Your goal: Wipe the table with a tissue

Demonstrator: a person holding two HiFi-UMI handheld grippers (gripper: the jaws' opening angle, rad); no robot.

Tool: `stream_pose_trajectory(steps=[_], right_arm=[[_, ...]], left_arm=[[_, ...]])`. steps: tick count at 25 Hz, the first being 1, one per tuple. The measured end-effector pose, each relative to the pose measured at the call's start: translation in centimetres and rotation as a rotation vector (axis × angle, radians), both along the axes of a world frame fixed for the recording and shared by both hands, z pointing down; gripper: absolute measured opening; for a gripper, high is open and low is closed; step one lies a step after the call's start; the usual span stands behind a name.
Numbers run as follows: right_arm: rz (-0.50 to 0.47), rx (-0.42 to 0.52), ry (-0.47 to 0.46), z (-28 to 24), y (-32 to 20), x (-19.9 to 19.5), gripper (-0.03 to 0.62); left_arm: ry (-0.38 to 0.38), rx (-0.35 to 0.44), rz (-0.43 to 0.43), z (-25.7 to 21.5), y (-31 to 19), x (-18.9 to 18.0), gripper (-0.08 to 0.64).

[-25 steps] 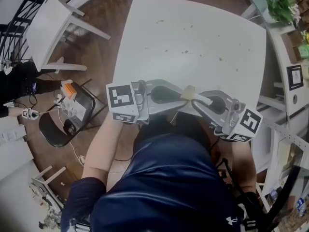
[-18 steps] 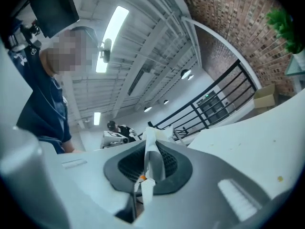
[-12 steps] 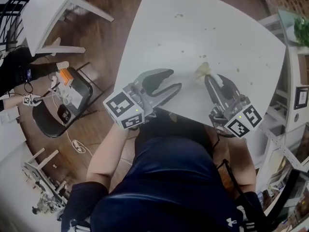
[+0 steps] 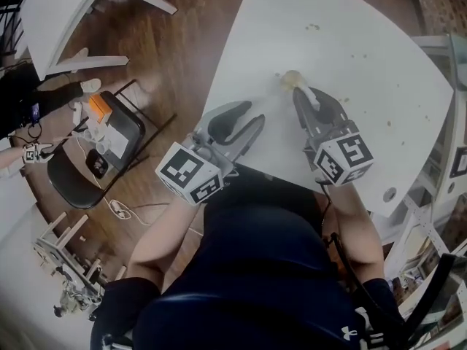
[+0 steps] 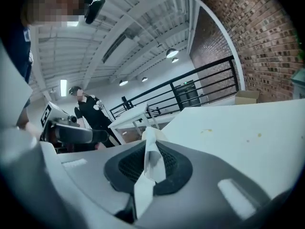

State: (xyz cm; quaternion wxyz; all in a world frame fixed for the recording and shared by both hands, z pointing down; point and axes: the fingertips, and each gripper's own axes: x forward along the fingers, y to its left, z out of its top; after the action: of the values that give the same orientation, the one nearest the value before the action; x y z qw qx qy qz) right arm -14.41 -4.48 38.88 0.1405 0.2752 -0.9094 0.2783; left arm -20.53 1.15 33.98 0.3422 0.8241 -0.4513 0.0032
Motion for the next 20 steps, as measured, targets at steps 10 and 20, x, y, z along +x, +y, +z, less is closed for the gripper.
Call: stream_pose_trajectory(steps=[10, 20], right_arm=[[-0.096, -0.015, 0.304, 9.4, -0.5, -5.4, 0.013], [-0.128, 0.014, 0.532, 10.9, -0.8, -5.7, 0.013]], left_arm=[[0.017, -0.037, -0.005, 1.7, -1.1, -3.9, 0.130], [0.061, -0.040, 0.029, 1.9, -2.4, -3.3, 0.129]])
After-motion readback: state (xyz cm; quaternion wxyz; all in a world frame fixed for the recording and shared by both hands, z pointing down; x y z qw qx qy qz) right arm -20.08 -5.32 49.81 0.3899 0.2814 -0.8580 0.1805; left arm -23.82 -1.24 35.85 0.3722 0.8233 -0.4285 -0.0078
